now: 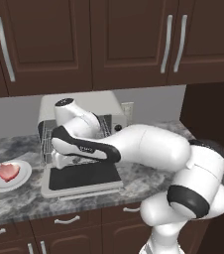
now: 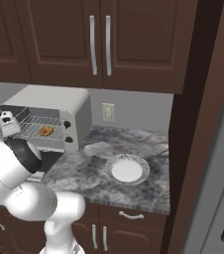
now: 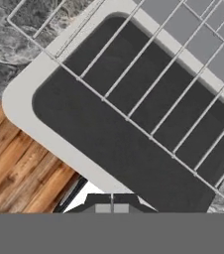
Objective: Open the toaster oven door. Place the bread on the bottom rack in the toaster oven and place the steak on the top rack.
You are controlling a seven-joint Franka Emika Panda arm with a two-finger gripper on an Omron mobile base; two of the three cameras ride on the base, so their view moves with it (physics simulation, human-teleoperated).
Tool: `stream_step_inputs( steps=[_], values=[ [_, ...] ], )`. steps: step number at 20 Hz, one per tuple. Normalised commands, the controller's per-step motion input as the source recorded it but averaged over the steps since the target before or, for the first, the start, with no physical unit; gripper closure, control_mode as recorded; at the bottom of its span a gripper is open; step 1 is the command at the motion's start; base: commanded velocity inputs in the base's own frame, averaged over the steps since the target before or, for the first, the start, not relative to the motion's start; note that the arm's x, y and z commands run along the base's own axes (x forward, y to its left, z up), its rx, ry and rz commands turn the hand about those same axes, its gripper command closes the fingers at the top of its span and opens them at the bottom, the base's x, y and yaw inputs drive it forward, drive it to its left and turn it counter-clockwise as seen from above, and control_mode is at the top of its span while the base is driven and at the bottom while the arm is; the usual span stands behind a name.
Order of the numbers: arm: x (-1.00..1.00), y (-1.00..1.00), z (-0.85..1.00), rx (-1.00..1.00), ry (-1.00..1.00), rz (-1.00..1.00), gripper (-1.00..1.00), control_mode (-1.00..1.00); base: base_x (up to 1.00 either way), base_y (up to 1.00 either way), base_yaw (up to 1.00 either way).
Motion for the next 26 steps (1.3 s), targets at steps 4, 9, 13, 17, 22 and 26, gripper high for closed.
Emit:
stream_step_inputs(
  steps=[4, 9, 13, 17, 22, 26],
  values=[
    [-0.25, -0.49, 0.18, 0.04, -0.01, -0.09, -1.00, -1.00, 0.00, 0.00, 0.00],
    [-0.26, -0.44, 0.05, 0.00, -0.03, -0.08, -1.00, -1.00, 0.00, 0.00, 0.00],
    [-0.12, -0.39, 0.00, 0.00, 0.00, -0.16, -1.00, -1.00, 0.00, 0.00, 0.00],
    [-0.07, -0.27, 0.00, 0.00, 0.00, -0.06, -1.00, -1.00, 0.00, 0.00, 0.00],
    [0.00, 0.00, 0.00, 0.01, 0.00, 0.00, -1.00, -1.00, 0.00, 0.00, 0.00],
    [0.00, 0.00, 0.00, 0.00, 0.00, 0.00, -1.00, -1.00, 0.00, 0.00, 0.00]
  ],
)
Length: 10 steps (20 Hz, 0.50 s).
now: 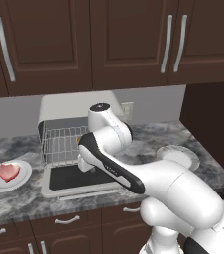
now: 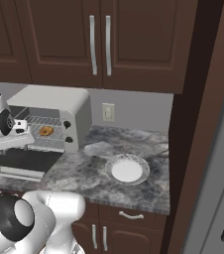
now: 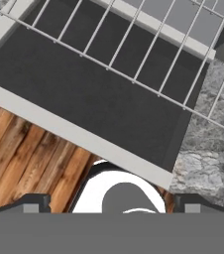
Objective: Open the toaster oven door. Place the bread on the bottom rack in the toaster oven and place the steak on the top rack.
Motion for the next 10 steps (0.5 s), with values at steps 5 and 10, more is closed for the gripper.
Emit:
stream_step_inputs(
  steps=[5, 10],
  values=[
    [0.00, 0.00, 0.00, 0.00, 0.00, 0.00, -1.00, -1.00, 0.00, 0.00, 0.00],
    [0.00, 0.00, 0.00, 0.00, 0.00, 0.00, -1.00, -1.00, 0.00, 0.00, 0.00]
  ],
)
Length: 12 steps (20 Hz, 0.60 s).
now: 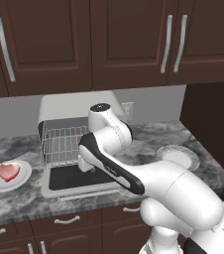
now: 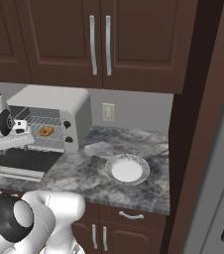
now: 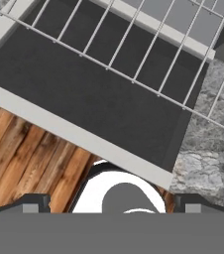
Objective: Open the toaster oven door. Place the bread on the bottom rack in the toaster oven and place the steak on the top rack.
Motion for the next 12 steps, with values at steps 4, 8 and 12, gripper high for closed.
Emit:
stream_step_inputs(
  steps=[4, 8, 12],
  values=[
    [0.00, 0.00, 0.00, 0.00, 0.00, 0.00, -1.00, -1.00, 0.00, 0.00, 0.00],
    [0.00, 0.00, 0.00, 0.00, 0.00, 0.00, -1.00, 1.00, 0.00, 0.00, 0.00],
    [0.00, 0.00, 0.00, 0.00, 0.00, 0.00, -1.00, 1.00, 0.00, 0.00, 0.00]
  ],
)
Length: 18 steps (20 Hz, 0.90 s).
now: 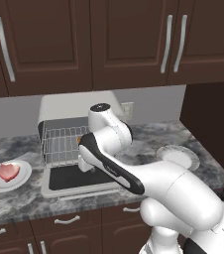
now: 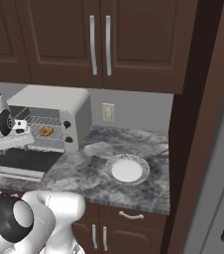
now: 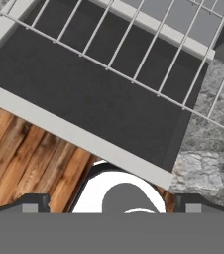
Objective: Open the toaster oven door. Place the bread on the bottom rack in the toaster oven and place the steak on the top rack.
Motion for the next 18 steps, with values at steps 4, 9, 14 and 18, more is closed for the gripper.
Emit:
stream_step_inputs(
  steps=[4, 9, 14, 18],
  values=[
    [0.00, 0.00, 0.00, 0.00, 0.00, 0.00, -1.00, 1.00, -0.10, 0.00, 0.00],
    [0.00, 0.00, 0.00, 0.00, 0.00, 0.00, -1.00, 1.00, -0.36, 0.15, -0.03],
    [0.00, 0.00, 0.00, 0.00, 0.00, 0.00, -1.00, 1.00, -0.04, 0.59, -0.11],
    [0.00, 0.00, 0.00, 0.00, 0.00, 0.00, -1.00, 1.00, -0.03, 0.66, -0.03]
  ],
)
